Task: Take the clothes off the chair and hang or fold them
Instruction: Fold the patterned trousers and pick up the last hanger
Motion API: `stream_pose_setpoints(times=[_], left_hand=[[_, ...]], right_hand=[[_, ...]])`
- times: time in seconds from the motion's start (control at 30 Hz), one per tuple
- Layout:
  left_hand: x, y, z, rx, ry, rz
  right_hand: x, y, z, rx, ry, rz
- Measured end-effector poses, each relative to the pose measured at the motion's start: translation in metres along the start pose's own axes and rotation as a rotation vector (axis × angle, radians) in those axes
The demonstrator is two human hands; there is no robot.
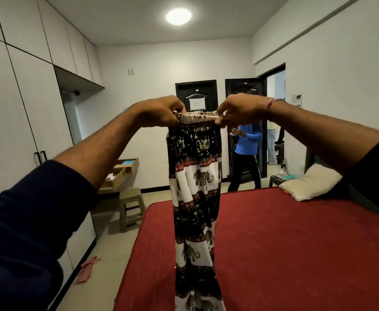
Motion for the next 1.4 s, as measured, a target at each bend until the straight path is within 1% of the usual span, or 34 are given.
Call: stream_pose_setpoints(times=[0.07, 0.13, 0.17, 0.23, 0.3, 0.33, 0.4, 0.47, 0.53, 0.6, 0.73, 0.83, 0.9, 1.0, 1.03, 1.07, 1.1, 1.13, 1.17, 1.2, 1.3, 1.33, 1.4], left_hand=[[-0.003, -0.004, 0.003, -0.069, 0.003, 0.028], [-0.006, -0.007, 0.001, -0.114, 0.004, 0.063], [-0.007, -0.008, 0.000, -0.083, -0.011, 0.075], [-0.008, -0.008, -0.005, 0.079, -0.079, 0.072], [-0.010, -0.007, -0.005, 0.210, -0.149, 0.056], [-0.011, -0.006, -0.004, 0.211, -0.171, 0.055], [-0.011, -0.003, 0.002, 0.132, -0.177, 0.075], [-0.012, 0.000, 0.004, 0.076, -0.146, 0.069], [-0.010, 0.004, 0.004, 0.045, -0.096, 0.018], [-0.010, 0.008, 0.005, -0.009, -0.053, -0.020], [-0.012, 0.015, 0.012, -0.078, -0.038, -0.063], [-0.010, 0.020, 0.006, -0.103, -0.093, -0.146], [-0.004, 0.022, 0.002, -0.077, -0.141, -0.257], [0.004, 0.030, -0.001, -0.148, -0.186, -0.399], [0.005, 0.033, -0.003, -0.126, -0.208, -0.453], [0.003, 0.036, -0.005, -0.046, -0.227, -0.517], [-0.002, 0.036, -0.008, 0.084, -0.228, -0.593], [-0.006, 0.037, -0.012, 0.219, -0.188, -0.654], [-0.008, 0.038, -0.014, 0.311, -0.114, -0.683], [-0.008, 0.040, -0.014, 0.351, -0.022, -0.671], [-0.003, 0.046, -0.014, 0.344, 0.232, -0.527], [-0.003, 0.049, -0.017, 0.349, 0.284, -0.500], [-0.006, 0.053, -0.027, 0.371, 0.334, -0.483]], right_hand=[[-0.001, -0.007, 0.002, -0.047, -0.035, -0.120], [0.001, -0.007, 0.006, 0.012, -0.082, -0.164], [0.002, -0.006, 0.009, 0.096, -0.111, -0.181], [0.001, -0.005, 0.018, 0.306, -0.167, -0.231], [0.000, -0.005, 0.028, 0.396, -0.198, -0.303], [0.001, -0.005, 0.032, 0.408, -0.196, -0.328], [0.005, -0.001, 0.038, 0.395, -0.185, -0.356], [0.008, 0.003, 0.045, 0.383, -0.191, -0.375], [0.010, 0.007, 0.051, 0.435, -0.210, -0.375], [0.011, 0.007, 0.056, 0.445, -0.205, -0.416], [0.008, 0.010, 0.054, 0.498, -0.177, -0.470], [0.006, 0.015, 0.051, 0.538, -0.163, -0.500], [0.005, 0.018, 0.050, 0.582, -0.146, -0.511], [0.002, 0.024, 0.048, 0.633, -0.107, -0.485], [0.002, 0.025, 0.046, 0.666, -0.101, -0.476], [0.000, 0.026, 0.045, 0.710, -0.098, -0.471], [-0.004, 0.027, 0.044, 0.752, -0.104, -0.467], [-0.009, 0.028, 0.043, 0.787, -0.109, -0.464], [-0.014, 0.030, 0.041, 0.807, -0.110, -0.458], [-0.019, 0.034, 0.039, 0.817, -0.103, -0.451], [-0.037, 0.062, 0.026, 0.833, -0.037, -0.411], [-0.044, 0.076, 0.023, 0.857, -0.012, -0.371], [-0.059, 0.115, 0.024, 0.883, 0.041, -0.219]])
Point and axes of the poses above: each hand's wrist, its own x-axis towards the middle knuckle, its own y-axis out of the palm, z = x × y, the point moved 5 cm from there along x, towards the middle knuckle, and after that the axes turned 6 degrees about z, right-handed, at the moved point
